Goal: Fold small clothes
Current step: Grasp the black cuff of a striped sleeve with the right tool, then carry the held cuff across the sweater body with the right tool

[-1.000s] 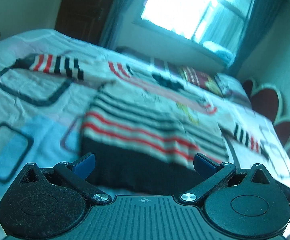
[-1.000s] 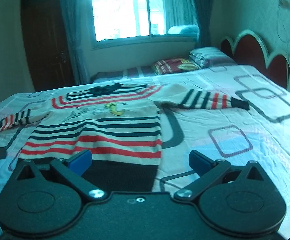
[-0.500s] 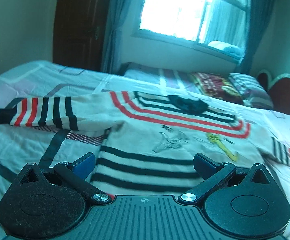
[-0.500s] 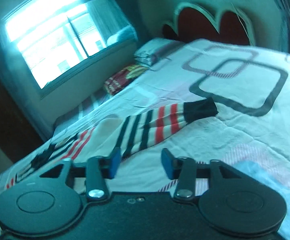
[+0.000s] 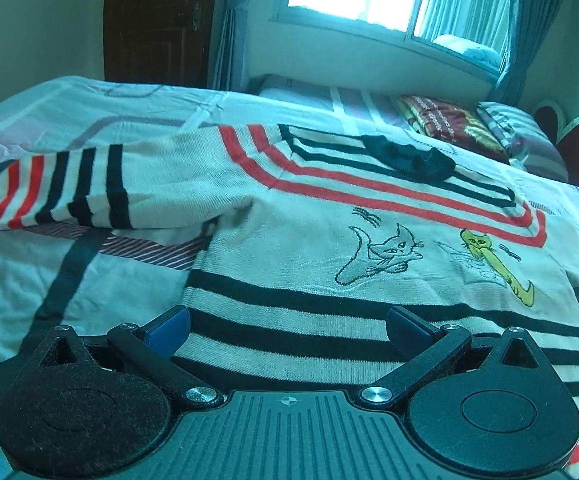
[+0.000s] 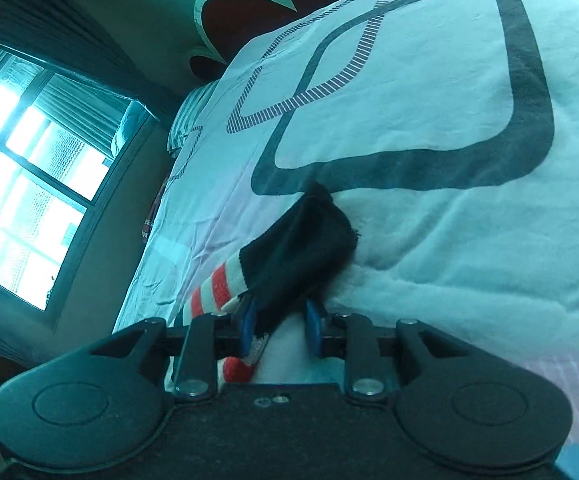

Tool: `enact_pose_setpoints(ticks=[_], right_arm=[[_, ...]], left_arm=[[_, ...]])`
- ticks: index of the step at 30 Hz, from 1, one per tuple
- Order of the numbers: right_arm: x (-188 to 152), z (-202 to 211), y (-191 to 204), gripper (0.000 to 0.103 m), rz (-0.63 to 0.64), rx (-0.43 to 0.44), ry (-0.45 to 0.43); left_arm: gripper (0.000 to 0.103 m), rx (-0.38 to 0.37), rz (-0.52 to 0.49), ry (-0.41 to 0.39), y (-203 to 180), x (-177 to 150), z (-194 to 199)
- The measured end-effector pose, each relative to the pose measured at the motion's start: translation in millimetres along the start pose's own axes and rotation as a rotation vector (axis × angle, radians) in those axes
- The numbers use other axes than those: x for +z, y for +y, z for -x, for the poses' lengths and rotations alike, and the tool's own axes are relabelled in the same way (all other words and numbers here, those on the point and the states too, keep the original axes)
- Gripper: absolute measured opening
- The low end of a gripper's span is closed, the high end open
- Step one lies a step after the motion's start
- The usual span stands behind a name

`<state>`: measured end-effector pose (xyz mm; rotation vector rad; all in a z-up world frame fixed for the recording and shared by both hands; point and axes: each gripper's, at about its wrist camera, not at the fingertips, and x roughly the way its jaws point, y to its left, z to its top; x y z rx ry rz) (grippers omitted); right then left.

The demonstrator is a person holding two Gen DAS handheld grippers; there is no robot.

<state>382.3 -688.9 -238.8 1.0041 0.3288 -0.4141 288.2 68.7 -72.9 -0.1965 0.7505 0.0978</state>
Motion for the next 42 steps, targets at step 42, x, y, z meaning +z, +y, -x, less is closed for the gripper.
enact_pose_setpoints(ticks=[42], right_arm=[[-336,10,285,0.007,1.048,0.476,0.397]], left_arm=[[0.103,0.125,0.086,-0.005,115,-10,27]])
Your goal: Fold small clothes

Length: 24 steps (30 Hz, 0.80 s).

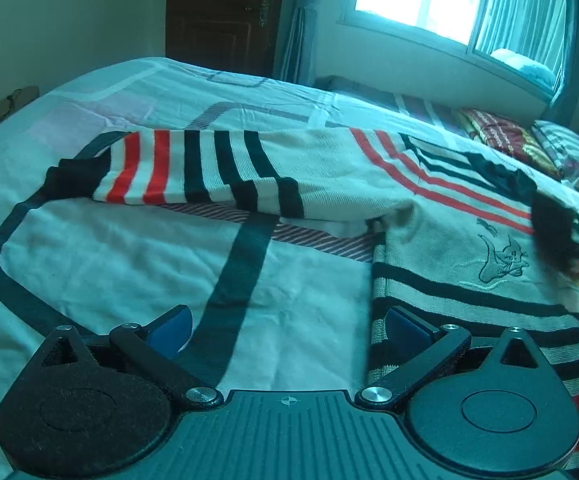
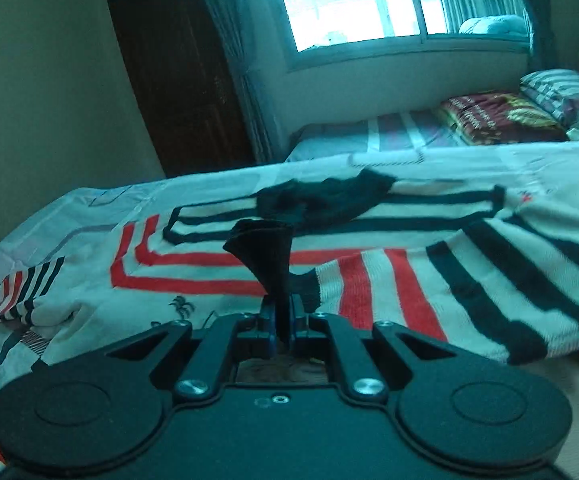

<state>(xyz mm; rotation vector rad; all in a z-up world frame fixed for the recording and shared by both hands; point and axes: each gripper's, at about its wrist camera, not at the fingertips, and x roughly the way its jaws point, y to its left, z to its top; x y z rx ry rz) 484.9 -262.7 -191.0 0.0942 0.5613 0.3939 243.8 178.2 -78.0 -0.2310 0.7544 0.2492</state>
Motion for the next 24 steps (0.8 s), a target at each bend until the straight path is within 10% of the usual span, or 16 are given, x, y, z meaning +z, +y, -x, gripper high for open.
enact_pose_setpoints(ticks=[3,7,16,24], right_arm=[[-12,-18,8,0.011,0.029,0.008,0.051],[-13,-11,24,0.044,0.149,0.032,0.034],[-24,82,-33,0.044,-0.118,-0.030,-0.096],[-47,121,-111,0.047,-0.516,-0.021,-0.139]], left_arm=[[0.086,-0.038,0.013,0.001,0,2,0],[0.082,-0.129,0.044,0.003,-18,13,-8],[0.082,-0.566,0.115,0.117,-141,54,-77],[0.078,-0.548,0.129,0.215,-211,60,-136]])
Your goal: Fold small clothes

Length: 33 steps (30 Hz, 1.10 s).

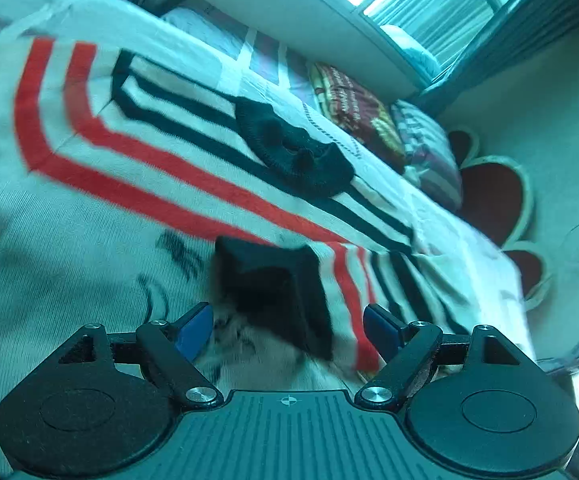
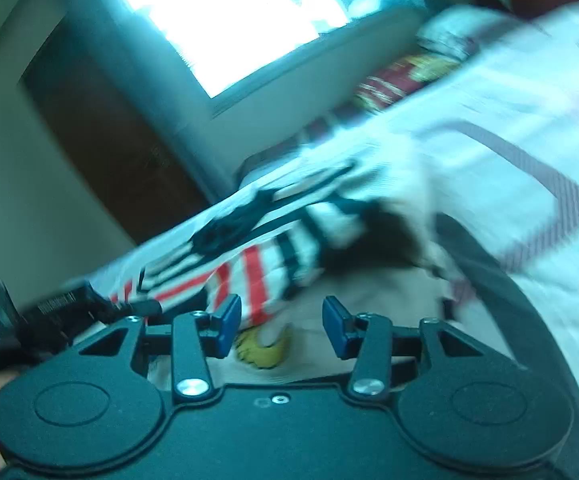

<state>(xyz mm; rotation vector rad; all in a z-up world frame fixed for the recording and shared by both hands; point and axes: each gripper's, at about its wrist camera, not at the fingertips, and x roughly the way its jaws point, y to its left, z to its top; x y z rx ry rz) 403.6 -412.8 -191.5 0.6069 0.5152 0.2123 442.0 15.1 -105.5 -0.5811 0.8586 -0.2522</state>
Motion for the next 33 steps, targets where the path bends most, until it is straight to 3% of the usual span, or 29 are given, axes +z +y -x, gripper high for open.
enact_pose_setpoints(ticks=[1,2,4,6,9,12,18,24,26,30,33], right_arm=[[2,2,-10,0.047,-0.056,0.008,-0.005],[4,4,-20,0.048,-0.112,0.016,-0.012],[7,6,-34,0.048,-0.201,0.034,-0.028],[10,6,-48,0.048,-0.295,0.062,-0.039],[11,2,-67,0.049,-0.437,0.122,-0.051],[8,-10,-86,0.053,-0.592,0.186,-0.030],[13,-27,-99,0.049,-0.692,0.184,-0.052],[24,-40,-103,0.041,-0.688,0.155,-0.050],[27,-39,-96,0.010,-0.624,0.118,-0.041],[27,-28,-76,0.009,-0.436,0.074,-0.061],[21,-46,-80,0.006,-0.401,-0.025,0.029]], left_arm=[[0.051,0.027,-0.019,-0.001,-2,2,-5],[0.003,0.051,-0.042,0.016,-3,5,-12],[0.005,0.000,-0.034,0.056,4,11,-16],[0.005,0.008,-0.113,0.000,-4,15,-1],[0.005,0.000,-0.151,-0.071,-6,24,28],[0.005,0.036,-0.186,-0.088,2,28,45],[0.005,0.061,-0.129,-0.047,40,26,28],[0.005,0.063,-0.129,-0.052,49,12,19],[0.005,0.065,-0.134,-0.067,48,14,21],[0.005,0.091,-0.173,-0.107,43,19,28],[0.005,0.129,-0.184,-0.074,50,13,17]])
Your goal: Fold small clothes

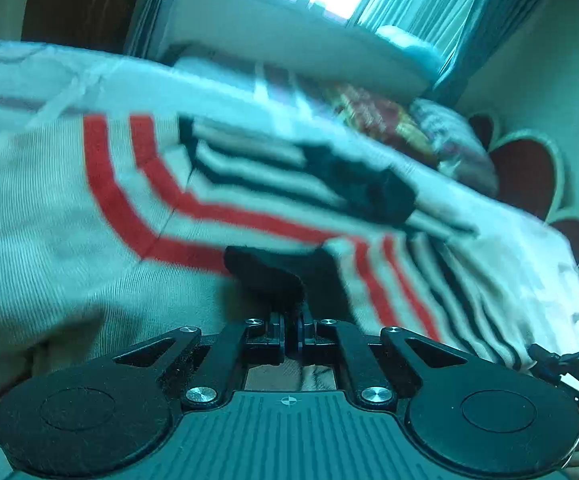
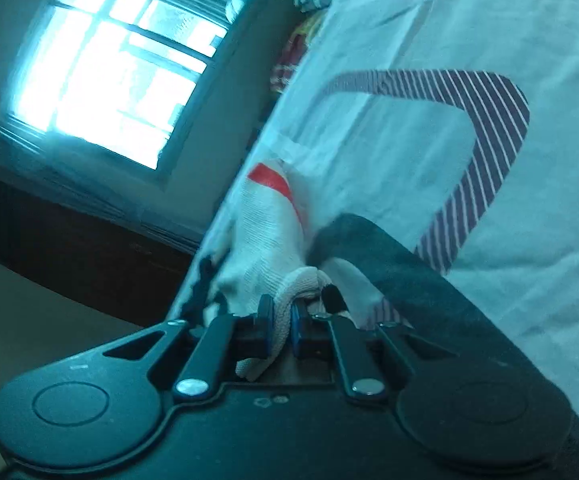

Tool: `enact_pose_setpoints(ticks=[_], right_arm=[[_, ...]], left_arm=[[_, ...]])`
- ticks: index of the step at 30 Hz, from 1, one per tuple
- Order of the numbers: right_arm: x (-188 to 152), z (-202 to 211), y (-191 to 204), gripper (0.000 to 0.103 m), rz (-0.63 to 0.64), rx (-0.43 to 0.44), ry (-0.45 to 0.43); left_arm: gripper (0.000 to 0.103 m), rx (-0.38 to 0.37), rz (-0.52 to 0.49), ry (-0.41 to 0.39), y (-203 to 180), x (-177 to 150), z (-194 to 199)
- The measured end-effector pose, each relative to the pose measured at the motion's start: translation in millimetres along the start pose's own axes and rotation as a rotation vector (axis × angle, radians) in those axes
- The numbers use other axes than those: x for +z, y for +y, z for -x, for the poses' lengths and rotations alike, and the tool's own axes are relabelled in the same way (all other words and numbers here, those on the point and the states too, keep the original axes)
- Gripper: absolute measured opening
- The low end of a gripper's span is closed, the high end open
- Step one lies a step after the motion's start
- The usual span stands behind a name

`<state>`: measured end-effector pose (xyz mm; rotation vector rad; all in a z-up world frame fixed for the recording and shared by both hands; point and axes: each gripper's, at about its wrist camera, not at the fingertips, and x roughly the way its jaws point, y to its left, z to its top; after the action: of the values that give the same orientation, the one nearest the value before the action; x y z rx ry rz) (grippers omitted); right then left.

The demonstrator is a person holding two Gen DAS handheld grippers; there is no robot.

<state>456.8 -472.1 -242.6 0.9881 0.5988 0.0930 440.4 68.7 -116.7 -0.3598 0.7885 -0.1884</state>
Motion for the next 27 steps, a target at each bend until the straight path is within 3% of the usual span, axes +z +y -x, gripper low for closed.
enact_pose_setpoints(ticks=[2,5,6,7,9,10,12,14,16,18,20,22,24,25,26,27], right_arm=[[3,5,2,0.009,0.014,0.007,0.003],[3,23,11,0.027,0.097,0.018,-0.001],[3,30,14,0.027,0.132,0.018,-0.014],[5,38,17,0.028,0.175,0.020,-0.026],[11,47,24,0.029,0.248,0.019,-0.036],[16,50,28,0.030,0.283,0.019,-0.045],[30,50,33,0.030,0.333,0.016,-0.058],[45,42,36,0.031,0.348,0.017,-0.068],[62,22,40,0.032,0.362,-0.001,-0.072],[78,-4,35,0.036,0.340,0.023,-0.020],[92,-33,33,0.037,0.318,0.021,0.041],[100,-54,34,0.037,0.319,0.029,0.072],[106,-68,36,0.037,0.298,0.041,0.098],[107,-73,38,0.032,0.306,0.033,0.102],[106,-77,42,0.011,0.344,0.019,0.099],[103,-78,49,0.009,0.403,-0.014,0.086]], left_arm=[[0.005,0.009,-0.022,-0.007,-3,-1,1],[0.006,0.011,-0.050,-0.013,-4,-1,2],[0.008,0.004,-0.049,-0.014,-3,-1,4],[0.016,-0.002,-0.046,-0.013,-1,-1,7],[0.043,0.014,-0.049,-0.045,2,0,18],[0.063,0.033,-0.062,-0.088,2,0,27],[0.065,0.040,-0.083,-0.121,2,7,33],[0.064,0.048,-0.086,-0.082,2,18,25],[0.064,0.083,-0.103,-0.010,2,25,7],[0.055,0.103,-0.125,0.009,2,24,-3],[0.026,0.144,-0.173,0.005,-1,23,-4],[0.006,0.099,-0.114,0.002,8,25,-2],[0.005,0.077,-0.095,-0.009,12,22,1],[0.005,0.077,-0.104,-0.015,11,20,1],[0.004,0.078,-0.110,-0.023,11,19,3],[0.004,0.079,-0.109,-0.034,10,18,5]])
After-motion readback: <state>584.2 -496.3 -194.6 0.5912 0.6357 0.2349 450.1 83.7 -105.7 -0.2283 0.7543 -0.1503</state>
